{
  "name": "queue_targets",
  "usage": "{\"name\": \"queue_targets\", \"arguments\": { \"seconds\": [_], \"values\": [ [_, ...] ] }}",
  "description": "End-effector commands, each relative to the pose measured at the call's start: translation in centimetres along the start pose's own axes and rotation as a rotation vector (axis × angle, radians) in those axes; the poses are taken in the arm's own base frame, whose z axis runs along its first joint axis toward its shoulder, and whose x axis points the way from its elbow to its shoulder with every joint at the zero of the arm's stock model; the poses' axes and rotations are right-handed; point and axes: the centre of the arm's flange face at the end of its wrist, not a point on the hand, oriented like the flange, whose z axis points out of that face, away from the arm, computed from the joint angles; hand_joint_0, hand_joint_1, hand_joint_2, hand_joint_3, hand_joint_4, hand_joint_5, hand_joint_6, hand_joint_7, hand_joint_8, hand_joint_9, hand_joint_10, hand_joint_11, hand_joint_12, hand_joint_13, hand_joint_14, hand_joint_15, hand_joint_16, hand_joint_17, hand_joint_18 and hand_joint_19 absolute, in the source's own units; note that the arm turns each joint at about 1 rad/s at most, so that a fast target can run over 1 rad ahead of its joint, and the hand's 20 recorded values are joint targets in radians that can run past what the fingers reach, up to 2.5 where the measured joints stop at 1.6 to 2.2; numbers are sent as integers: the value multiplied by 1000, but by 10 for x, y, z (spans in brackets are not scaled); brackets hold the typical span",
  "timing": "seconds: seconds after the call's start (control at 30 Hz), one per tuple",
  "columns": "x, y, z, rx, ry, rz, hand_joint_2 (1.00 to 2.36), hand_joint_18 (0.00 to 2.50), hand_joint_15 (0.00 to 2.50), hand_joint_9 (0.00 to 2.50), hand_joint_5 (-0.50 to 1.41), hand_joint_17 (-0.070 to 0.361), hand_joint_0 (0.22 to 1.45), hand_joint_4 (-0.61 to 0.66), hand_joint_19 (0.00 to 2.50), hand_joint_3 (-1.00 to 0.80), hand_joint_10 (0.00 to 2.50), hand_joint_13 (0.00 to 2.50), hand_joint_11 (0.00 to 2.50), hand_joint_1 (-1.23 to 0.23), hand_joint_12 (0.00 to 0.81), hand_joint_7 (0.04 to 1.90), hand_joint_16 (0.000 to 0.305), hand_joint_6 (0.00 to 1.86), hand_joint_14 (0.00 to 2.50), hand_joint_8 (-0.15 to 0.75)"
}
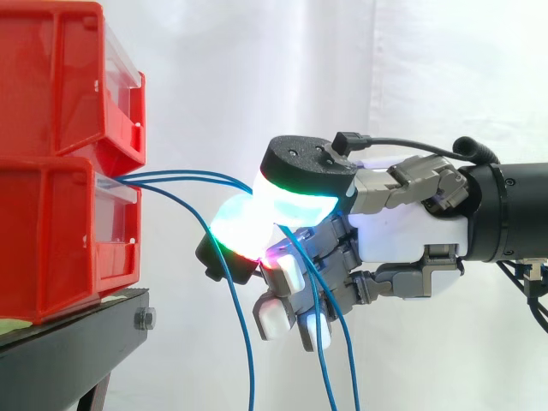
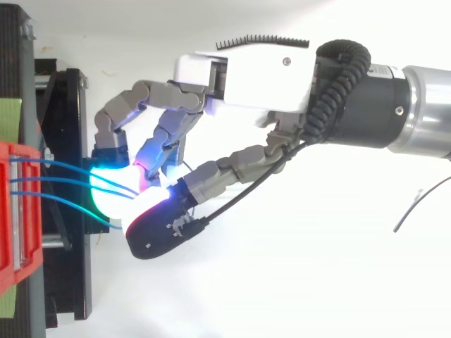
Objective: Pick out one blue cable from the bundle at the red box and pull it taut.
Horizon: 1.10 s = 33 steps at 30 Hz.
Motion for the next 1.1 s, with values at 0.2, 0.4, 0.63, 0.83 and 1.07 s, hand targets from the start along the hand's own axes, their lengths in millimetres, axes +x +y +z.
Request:
{"name": "queue_targets", "arguments": {
  "seconds": [0.2, 0.4, 0.63, 0.83, 1.07],
  "values": [
    [-1, 0, 0, 1, -2, -1, 1000, 913, 423, 1052, -202, 96, 652, 160, 656, -500, 26, 967, 883, -866, 332, 1003, 43, 906, 16, 309],
    [-4, -1, 0, 2, -5, -1, 1000, 916, 415, 1044, -196, 97, 587, 166, 657, -500, 26, 958, 868, -873, 336, 1010, 43, 866, 16, 306],
    [-6, -2, 0, 2, -8, -1, 1000, 923, 411, 1056, -172, 97, 558, 158, 687, -500, 25, 948, 814, -748, 323, 1007, 43, 824, 15, 310],
    [-7, -2, 0, 3, -11, -1, 1000, 915, 407, 1057, -149, 96, 558, 152, 704, -500, 24, 928, 792, -540, 308, 1057, 43, 781, 17, 310],
    [-8, -2, 0, 3, -12, -1, 1000, 896, 400, 1055, -141, 92, 627, 122, 746, -500, 25, 876, 771, -456, 289, 1125, 41, 755, 14, 306]
  ]
}}
